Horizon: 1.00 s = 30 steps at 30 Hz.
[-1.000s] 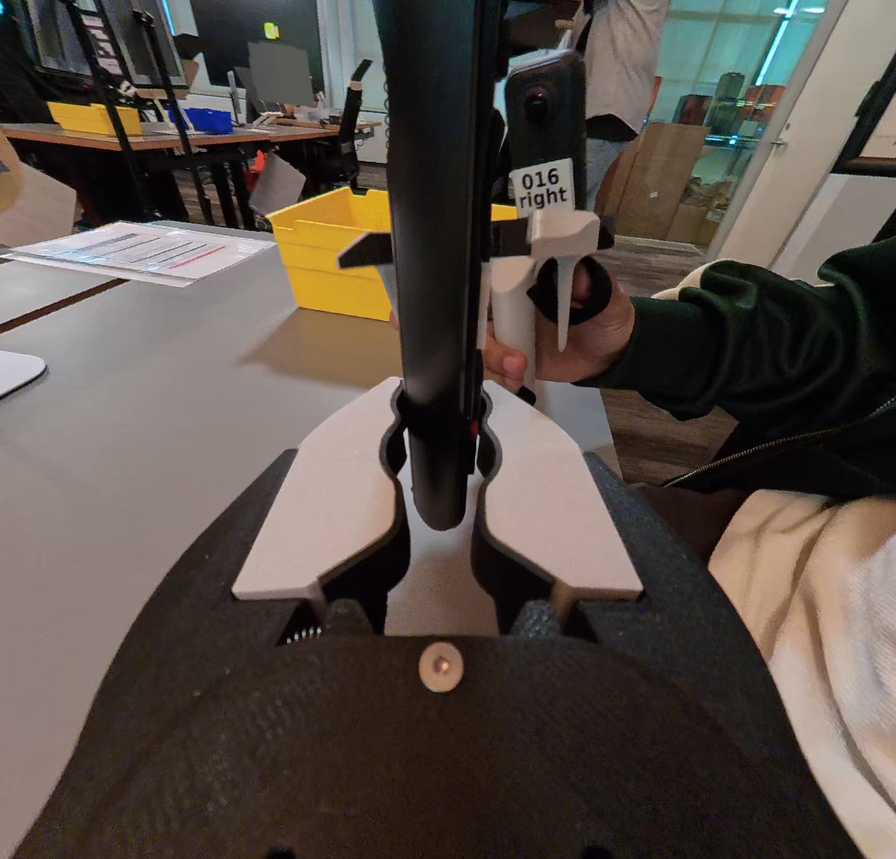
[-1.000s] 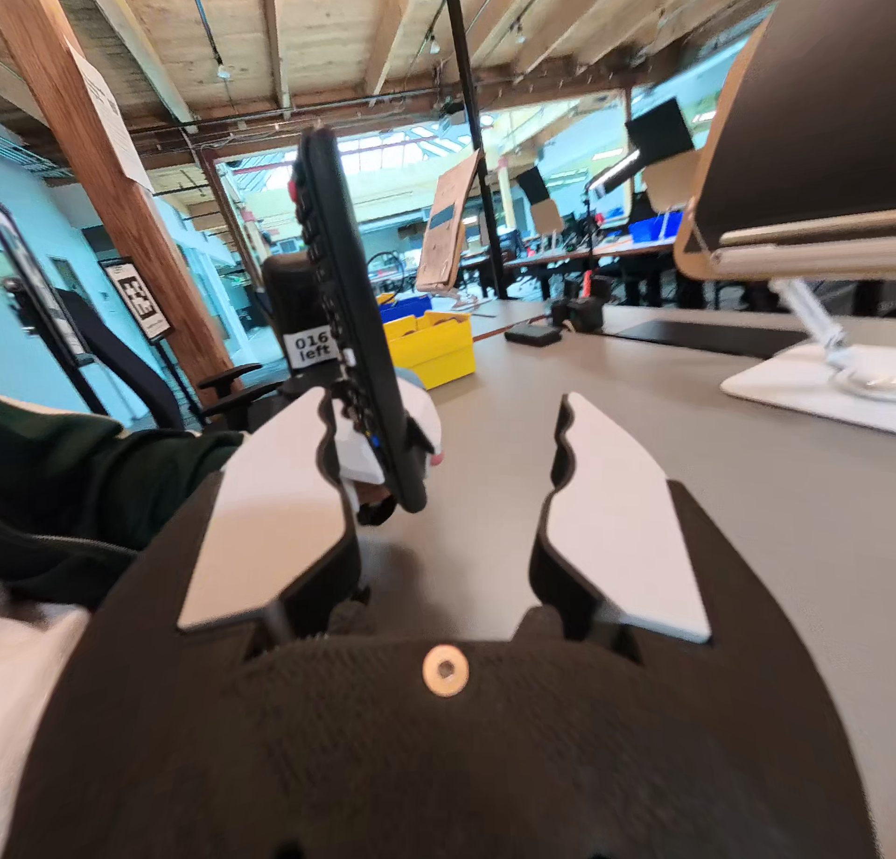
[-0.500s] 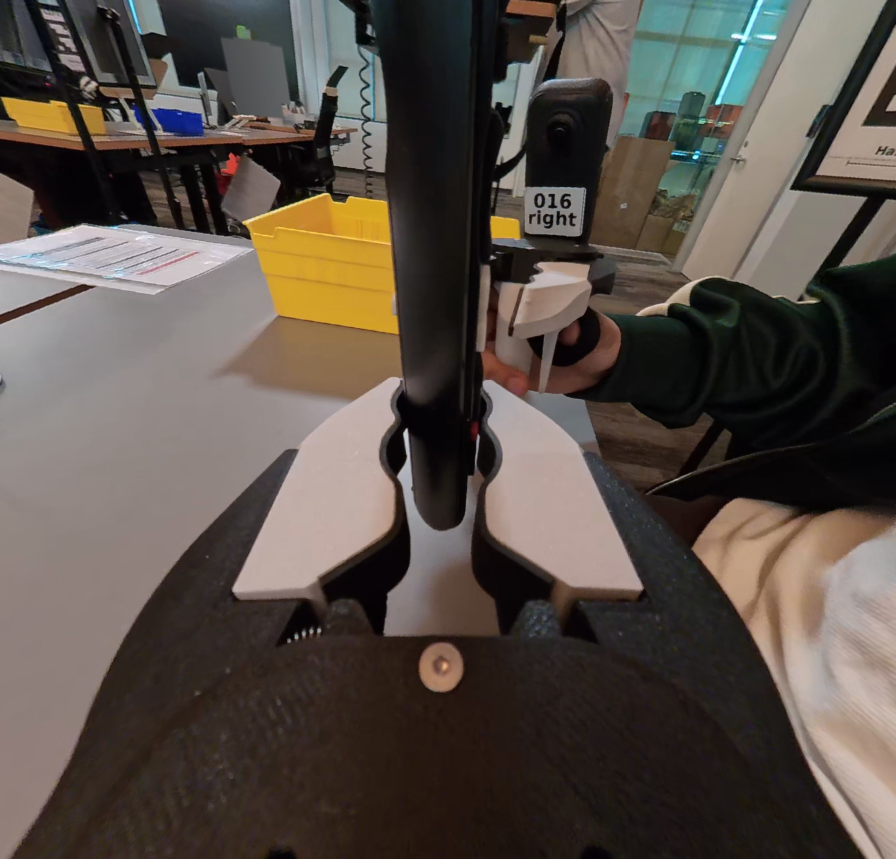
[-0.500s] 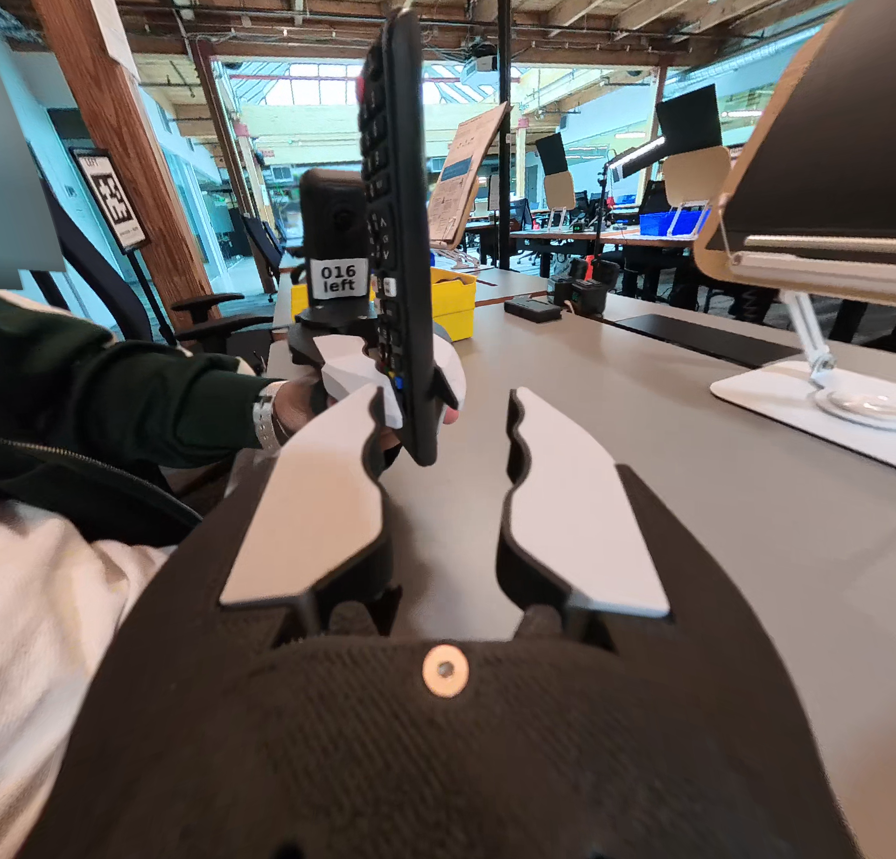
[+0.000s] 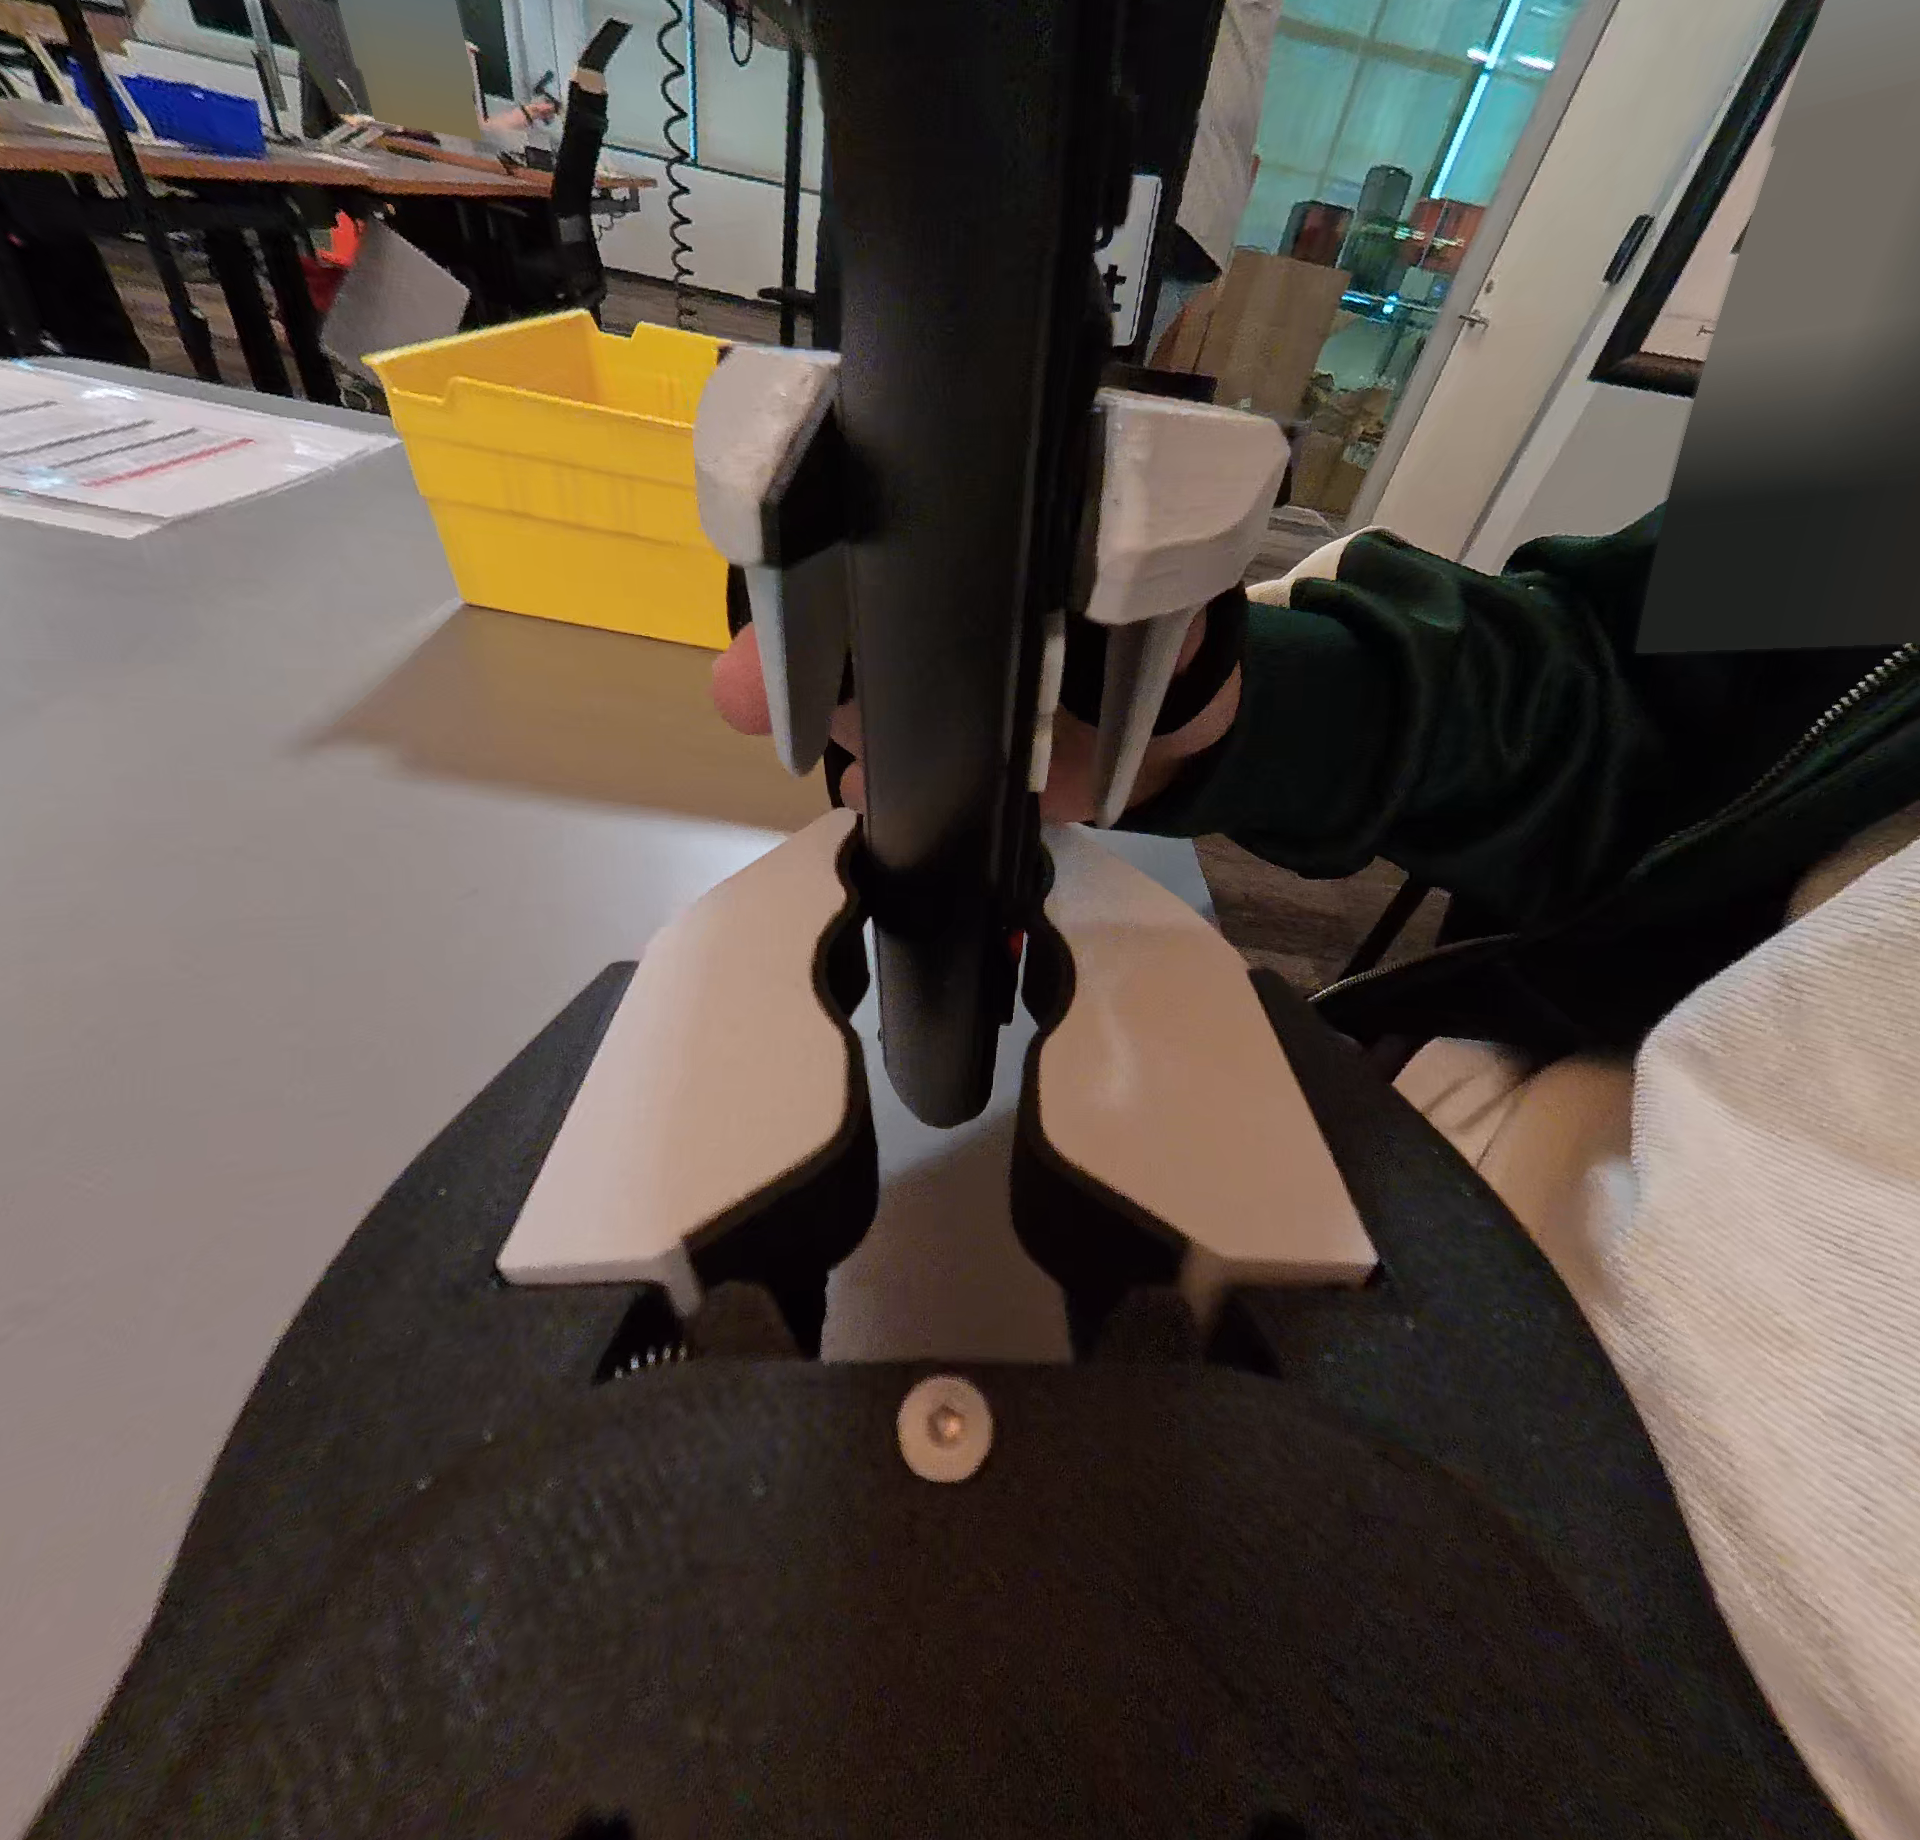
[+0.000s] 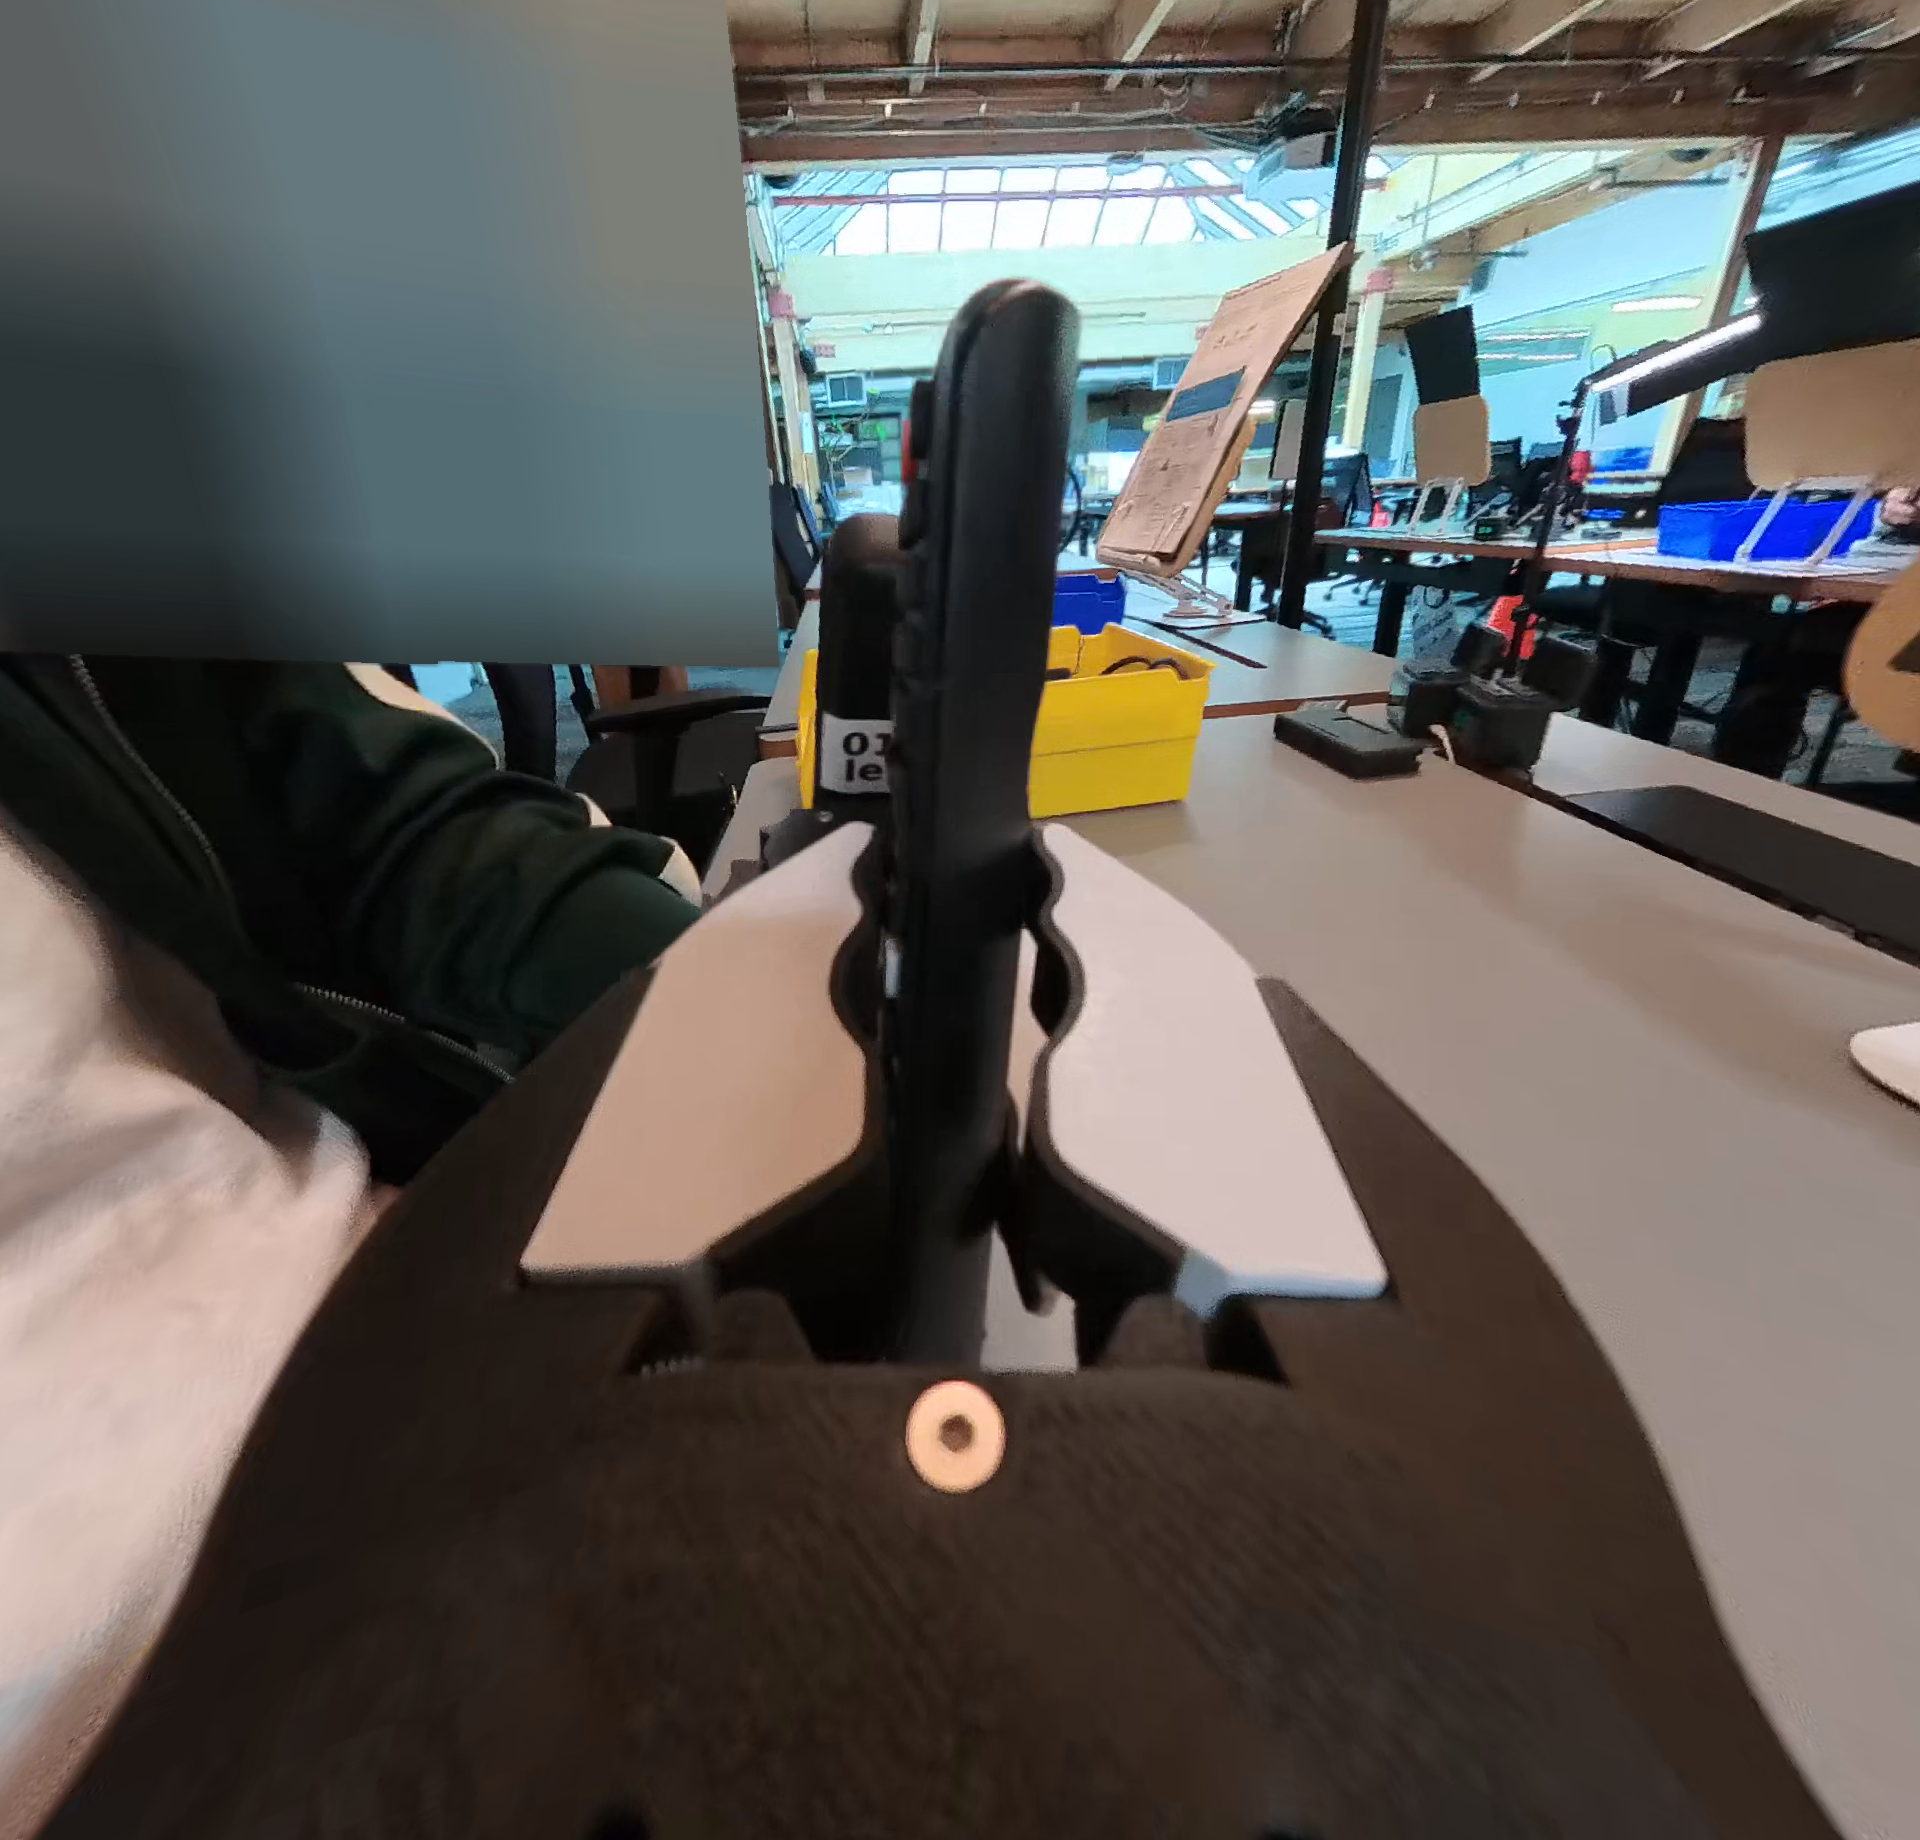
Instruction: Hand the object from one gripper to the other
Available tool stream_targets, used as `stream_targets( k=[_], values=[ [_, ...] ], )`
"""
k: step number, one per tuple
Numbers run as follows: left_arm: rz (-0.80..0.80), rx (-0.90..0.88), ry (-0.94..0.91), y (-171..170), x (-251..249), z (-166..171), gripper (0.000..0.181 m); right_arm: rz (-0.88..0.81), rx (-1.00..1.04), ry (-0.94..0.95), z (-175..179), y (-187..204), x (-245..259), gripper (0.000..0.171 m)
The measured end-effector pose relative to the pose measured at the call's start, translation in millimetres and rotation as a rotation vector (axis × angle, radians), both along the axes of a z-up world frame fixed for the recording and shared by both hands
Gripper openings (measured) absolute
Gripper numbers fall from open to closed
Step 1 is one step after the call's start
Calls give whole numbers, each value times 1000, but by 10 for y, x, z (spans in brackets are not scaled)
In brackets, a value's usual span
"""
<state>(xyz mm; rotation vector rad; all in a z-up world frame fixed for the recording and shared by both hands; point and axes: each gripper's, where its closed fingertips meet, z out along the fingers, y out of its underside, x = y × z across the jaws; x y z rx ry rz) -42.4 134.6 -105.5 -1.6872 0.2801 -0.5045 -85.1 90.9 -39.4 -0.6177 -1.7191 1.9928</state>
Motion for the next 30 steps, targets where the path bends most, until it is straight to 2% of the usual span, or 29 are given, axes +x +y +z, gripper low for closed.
stream_targets(
  k=[3,6,7,13,18,20,24,27,30],
  values=[
    [10,-22,6,31,-8,-59,29,-21,-34,-6,-45,106,25,25],
    [24,-19,-5,56,-19,-58,59,-63,-99,-18,-83,295,45,25],
    [30,-17,-9,59,-31,-55,62,-71,-131,-31,-101,365,49,25],
    [30,15,-103,34,-102,46,66,-63,-272,-107,-153,605,10,25],
    [49,83,-240,-13,-246,224,75,-40,-234,-125,-216,507,5,25],
    [48,117,-277,-30,-264,299,86,-31,-198,-133,-263,430,4,25],
    [58,141,-241,-34,-238,341,102,-7,-104,-146,-374,245,17,25],
    [52,178,-225,-83,-235,474,101,9,-51,-152,-440,127,34,25],
    [43,209,-247,-156,-257,650,87,29,-30,-159,-475,34,56,25]
  ],
)
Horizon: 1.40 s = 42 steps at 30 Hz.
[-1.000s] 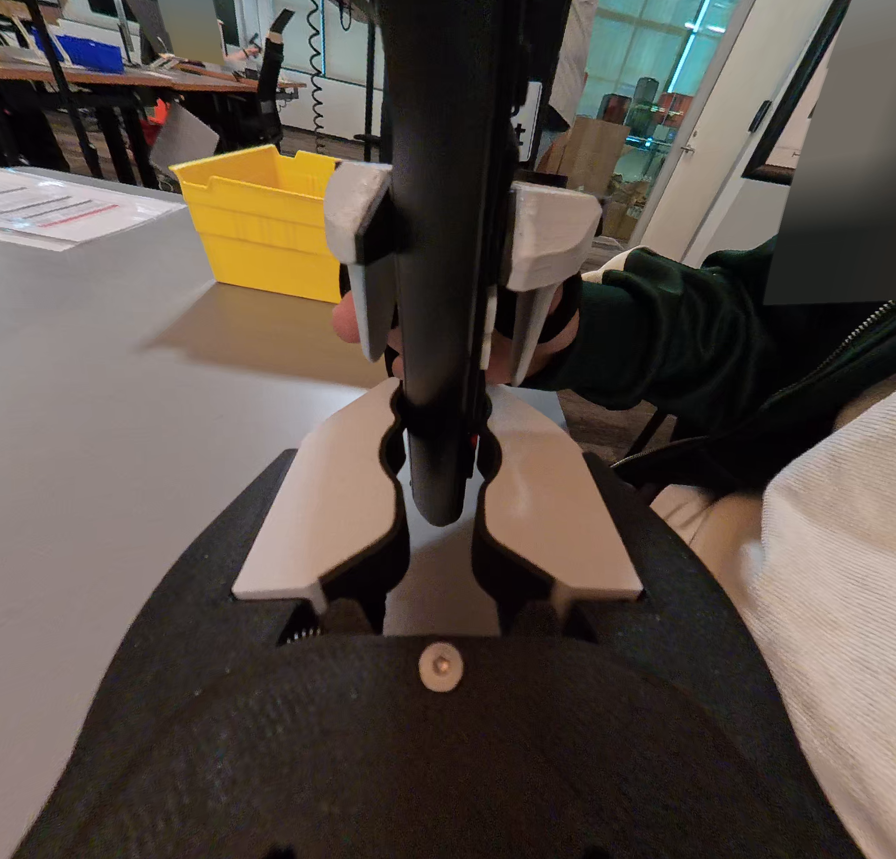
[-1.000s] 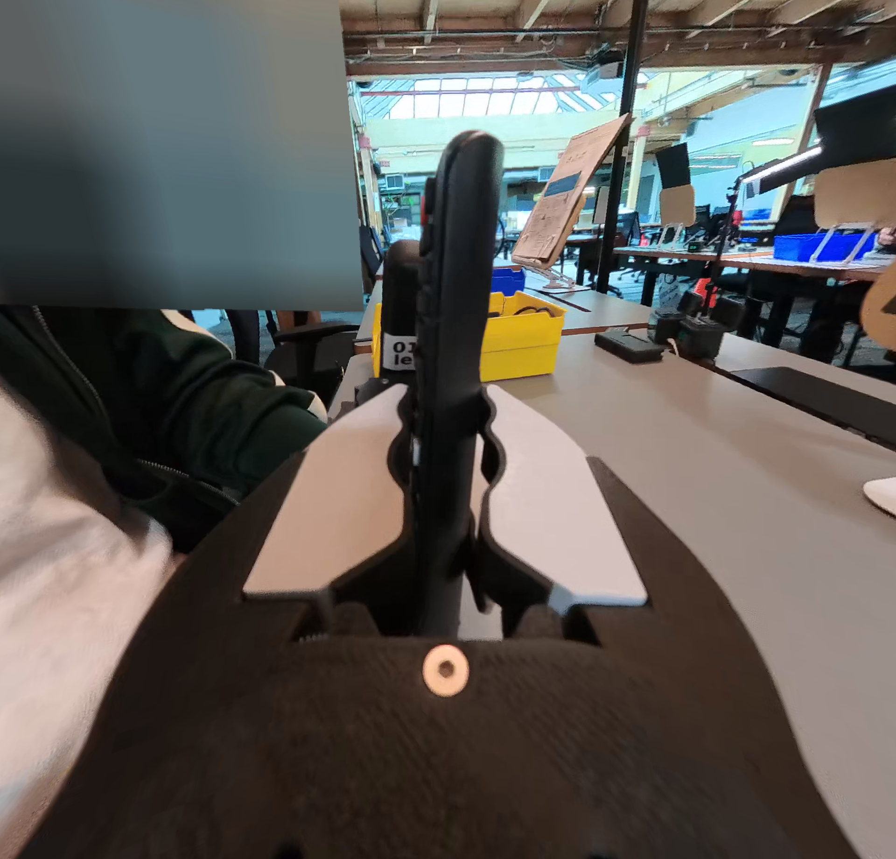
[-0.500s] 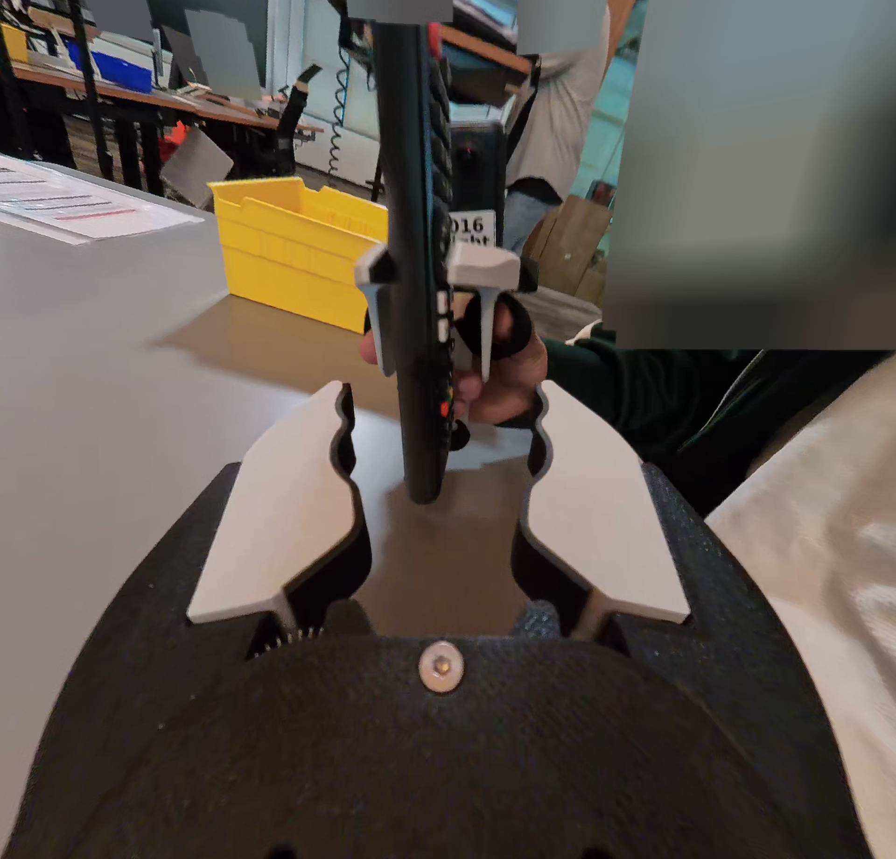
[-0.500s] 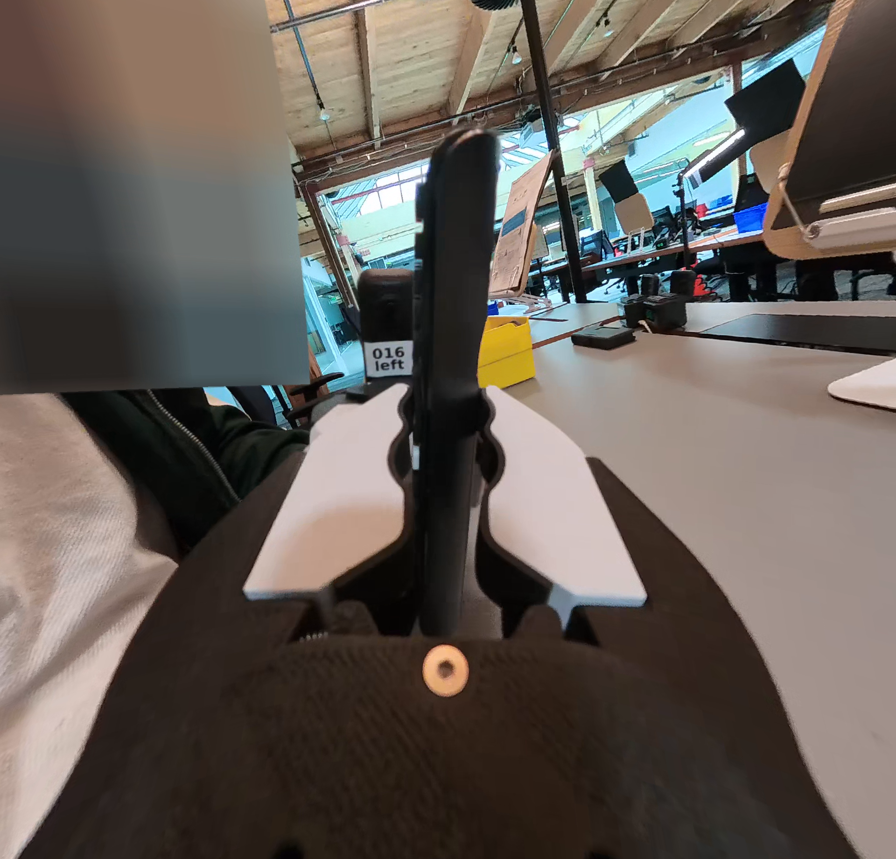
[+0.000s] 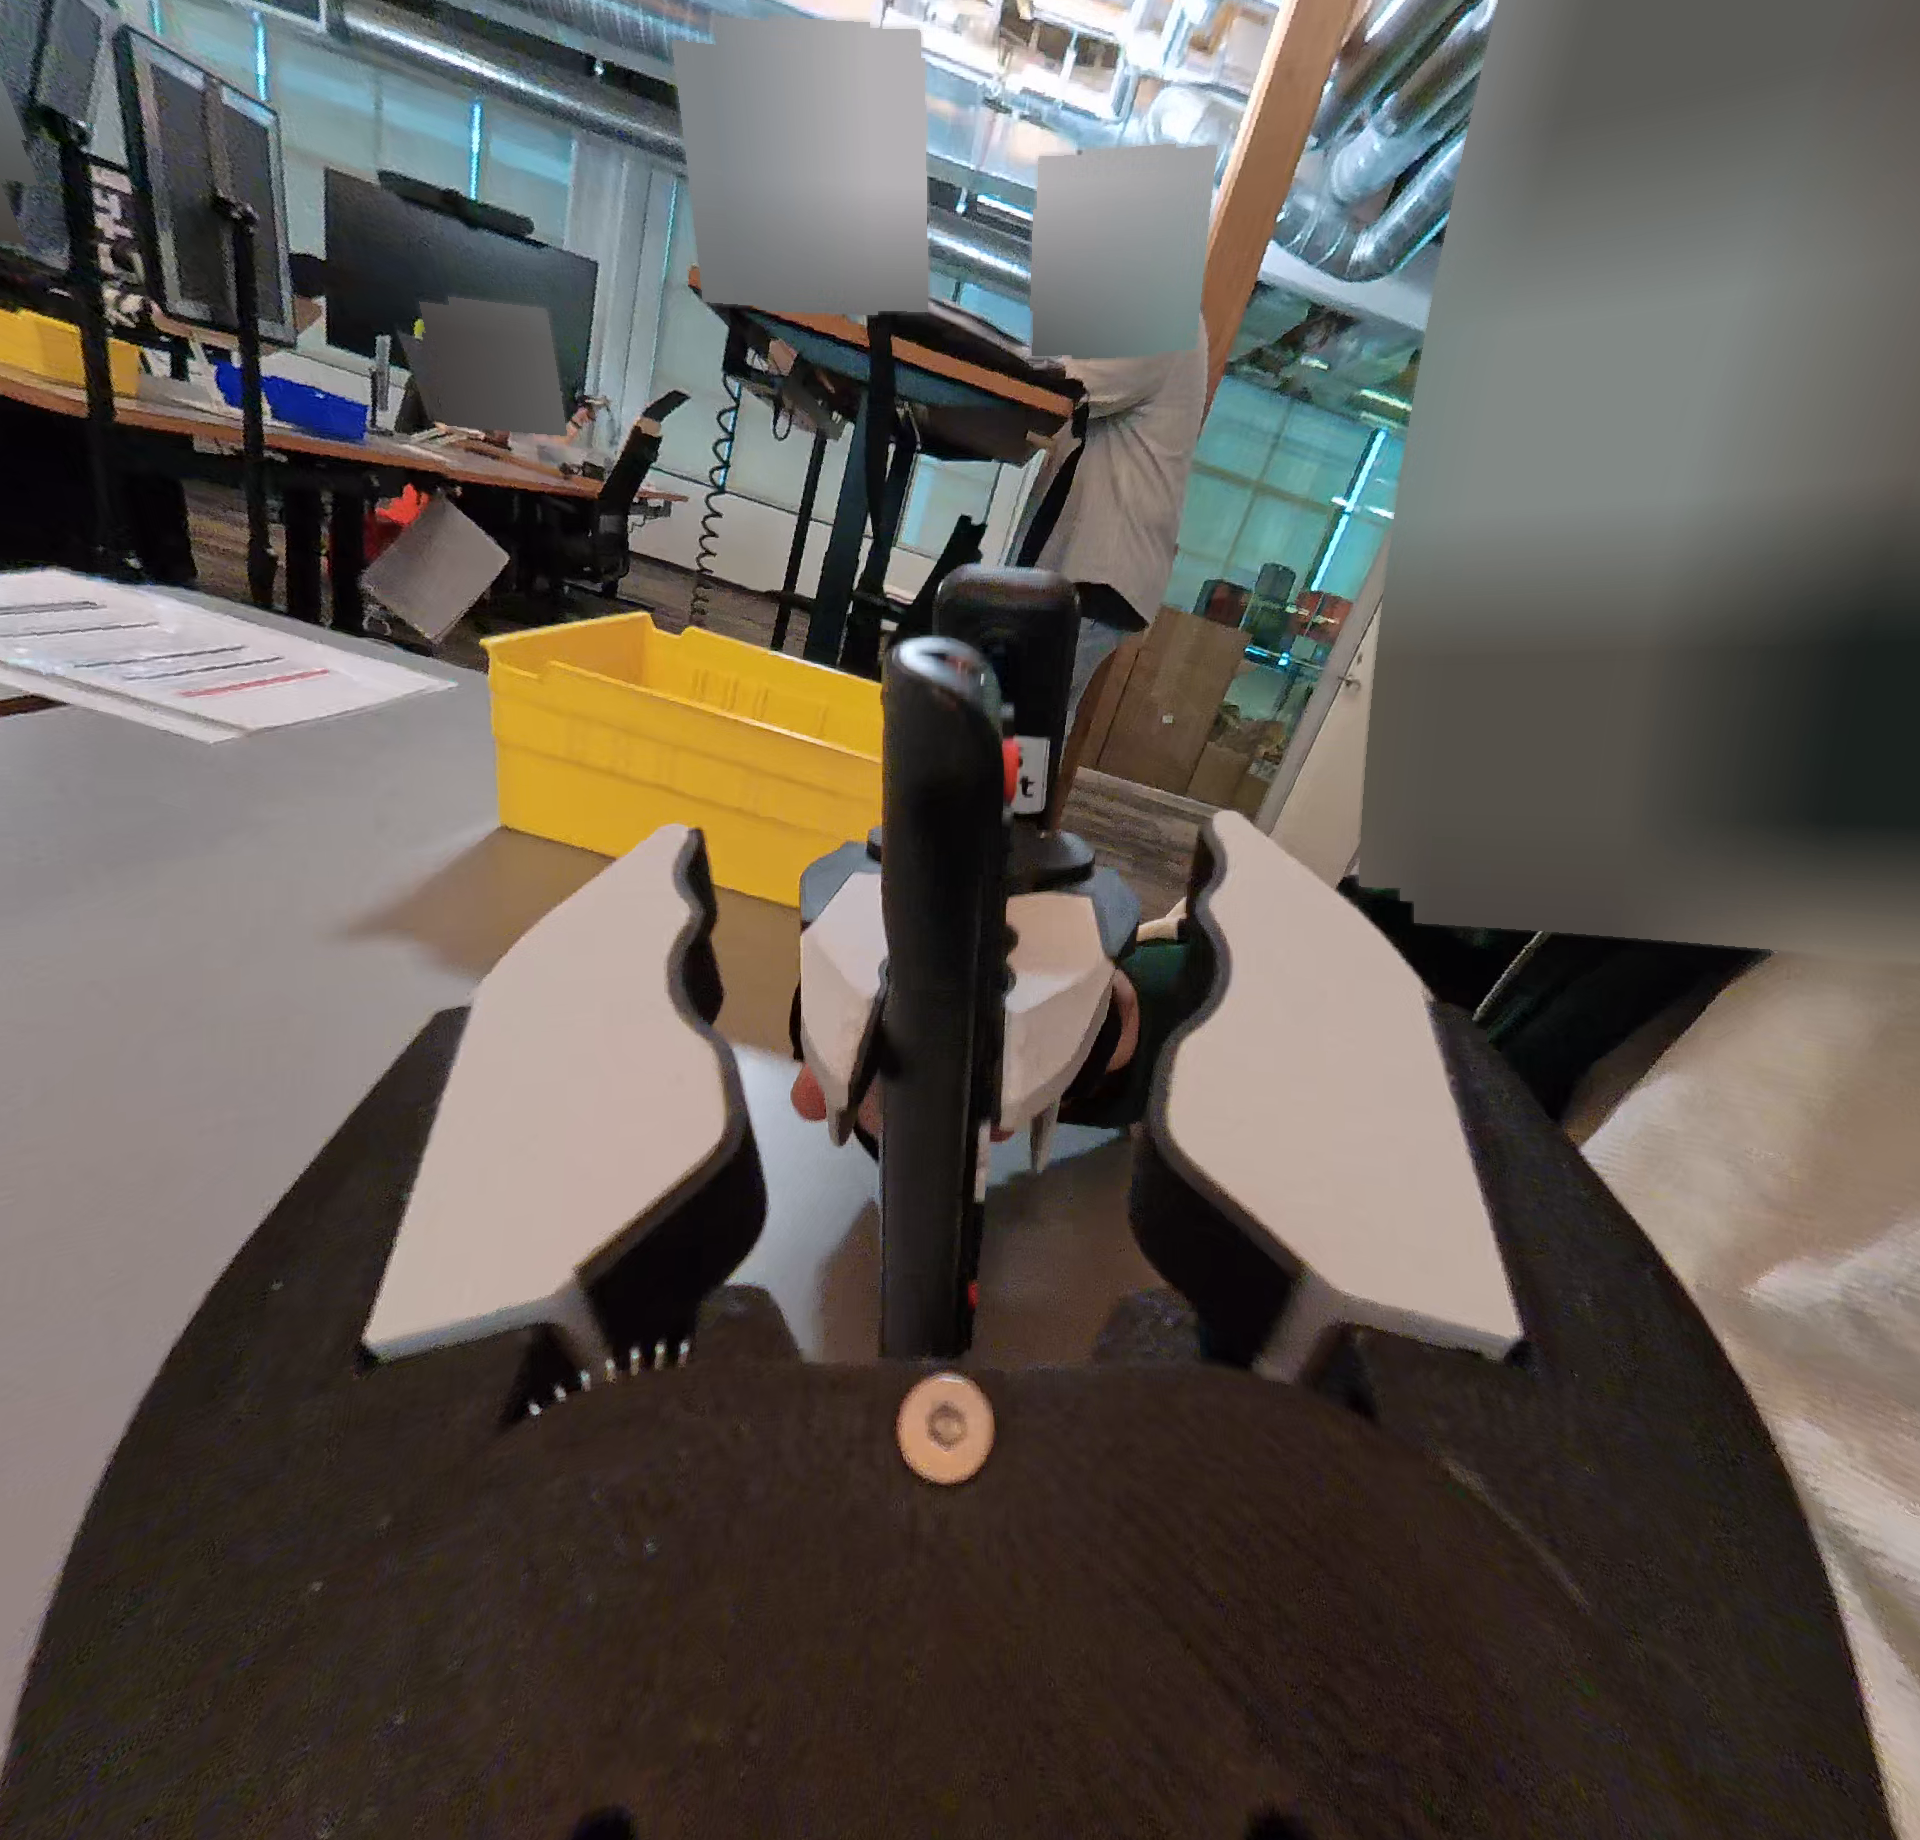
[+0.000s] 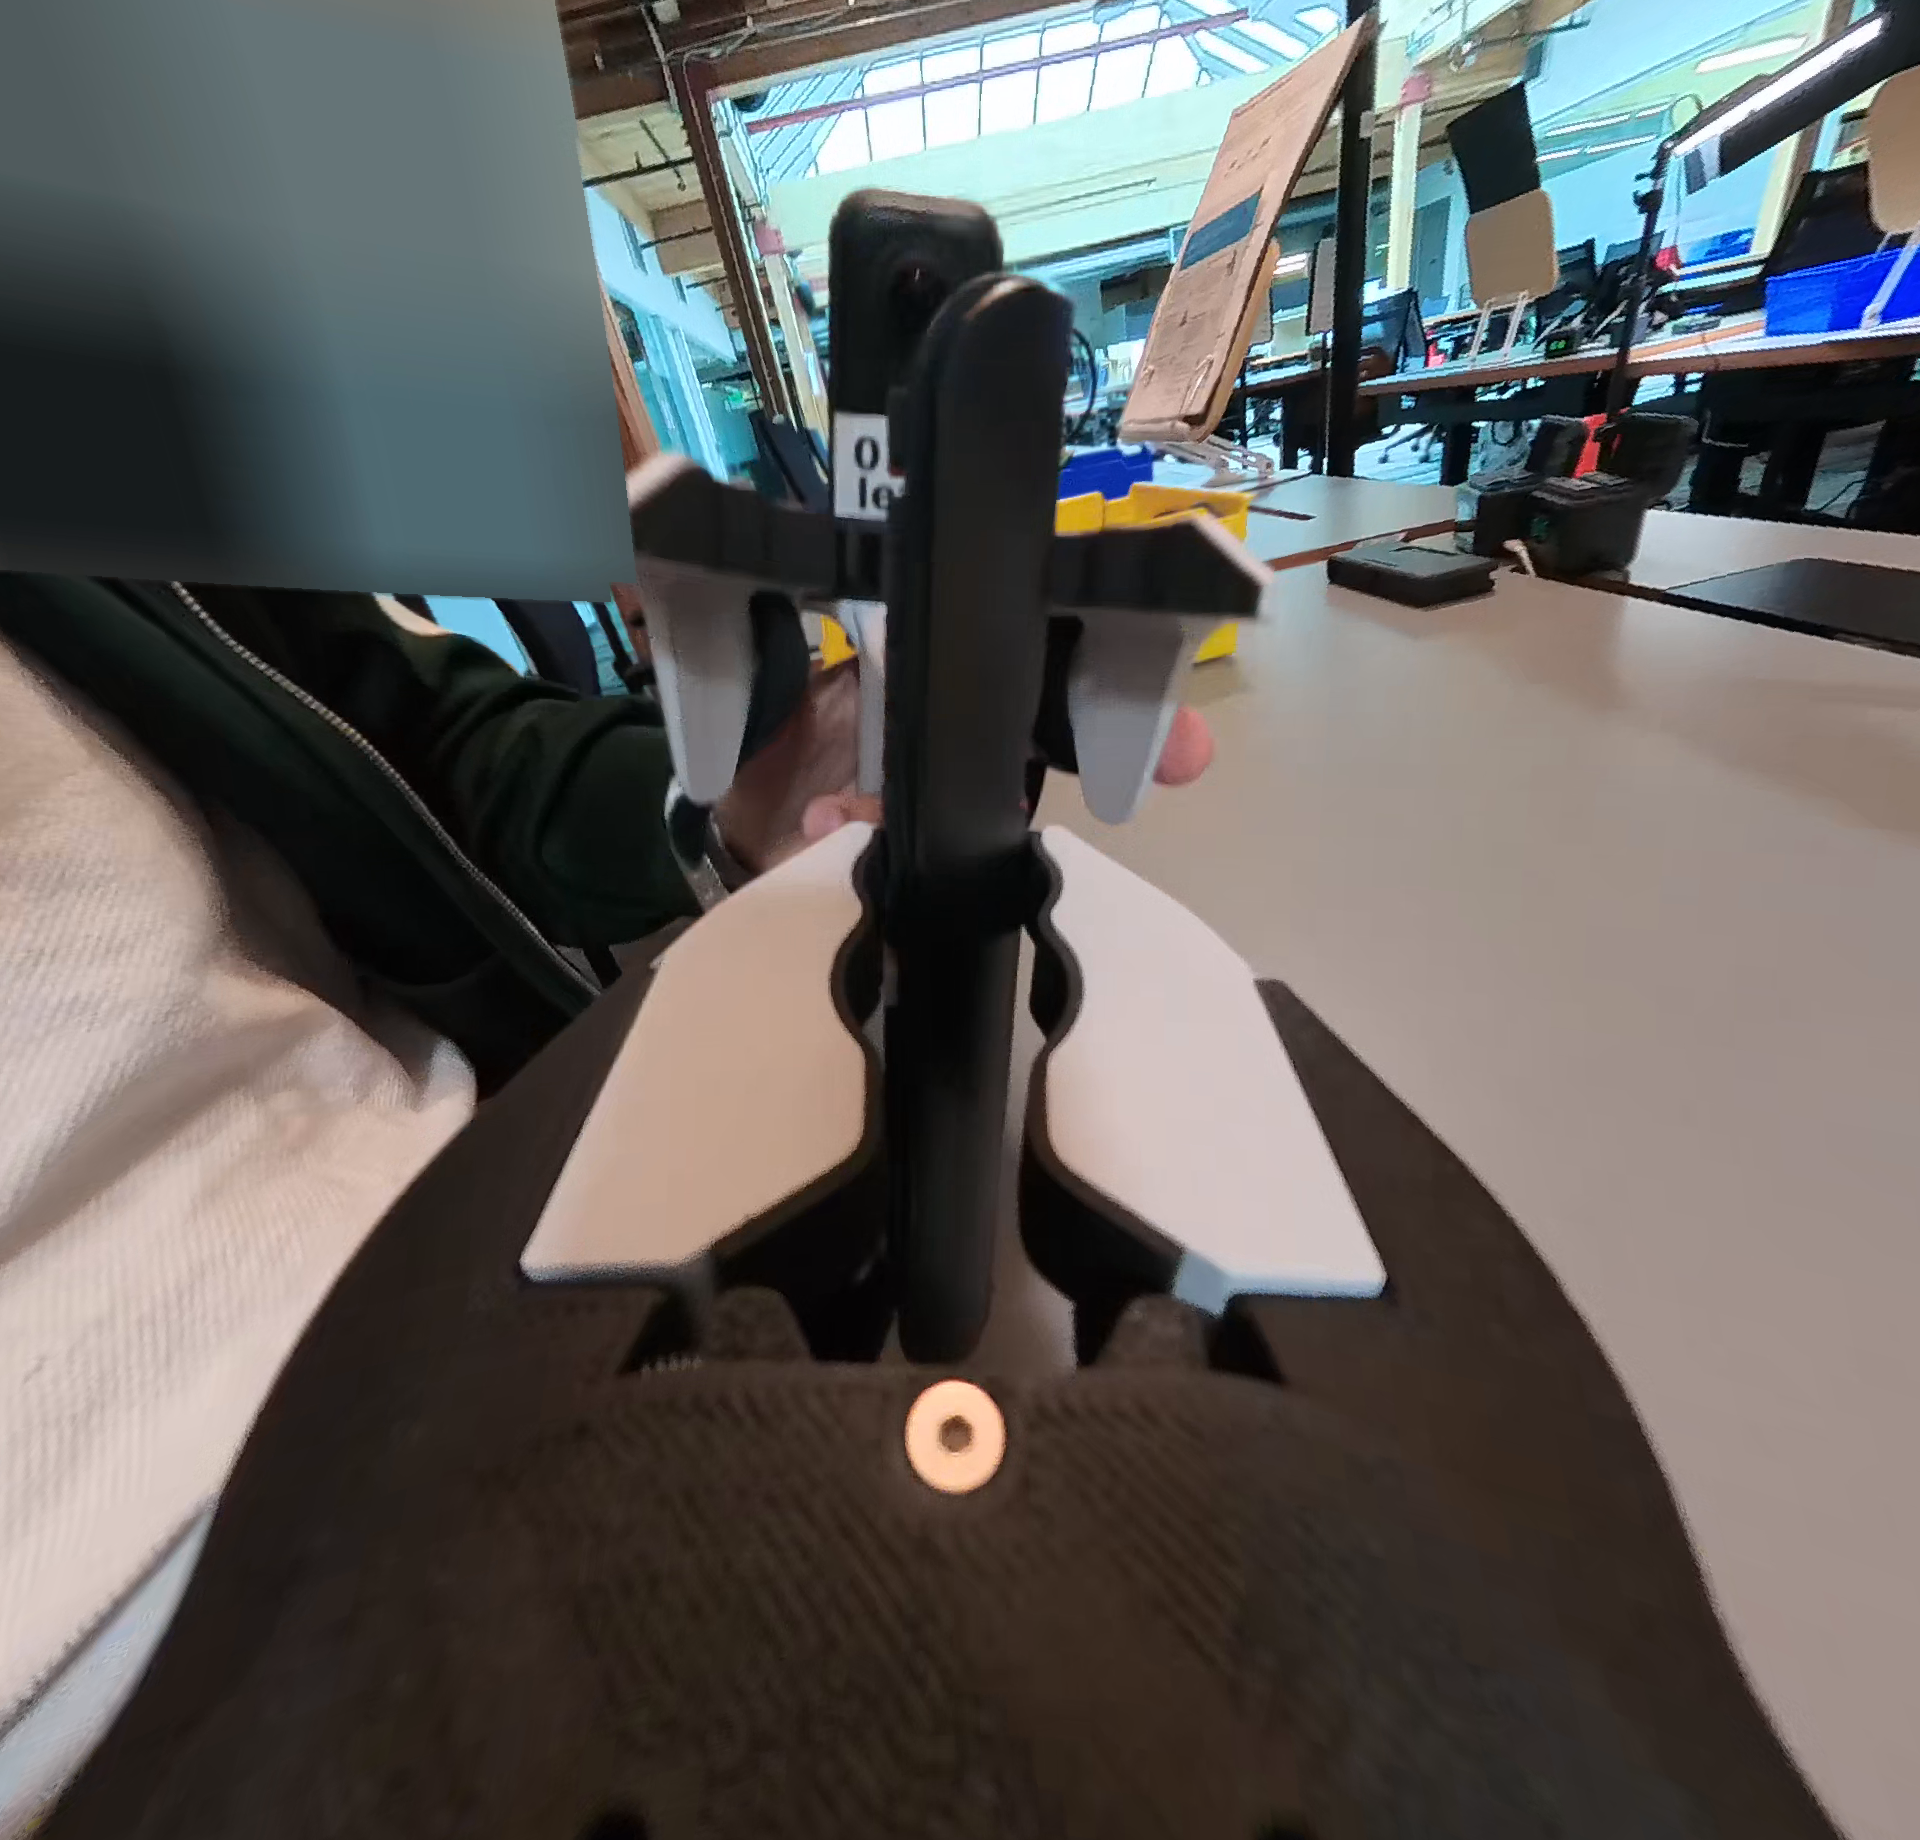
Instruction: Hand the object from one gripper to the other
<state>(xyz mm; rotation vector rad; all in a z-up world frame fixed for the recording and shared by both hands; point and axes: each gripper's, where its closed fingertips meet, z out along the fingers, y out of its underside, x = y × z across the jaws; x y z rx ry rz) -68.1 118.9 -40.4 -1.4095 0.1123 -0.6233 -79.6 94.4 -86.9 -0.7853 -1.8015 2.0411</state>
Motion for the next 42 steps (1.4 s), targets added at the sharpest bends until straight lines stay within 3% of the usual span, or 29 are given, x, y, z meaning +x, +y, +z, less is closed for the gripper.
stream_targets(
  k=[5,10,14,18,22,26,31,42],
  values=[
    [24,22,92,-88,68,162,51,25,64,12,-55,-158,43,25],
    [49,-12,290,-99,222,108,41,25,97,53,-7,-293,125,25],
    [41,9,308,-126,305,193,25,9,87,79,71,-328,178,26],
    [20,-11,332,-143,363,224,23,3,56,95,125,-334,192,26],
    [69,-20,358,-158,238,234,23,-101,-11,96,185,-174,65,63],
    [137,-42,319,-180,-23,211,23,-233,-19,106,181,103,-65,76],
    [195,-53,273,-234,-279,192,23,-299,-66,91,192,297,-139,77],
    [182,-55,249,-299,-389,206,23,-276,-51,77,154,240,-135,76]
  ],
)
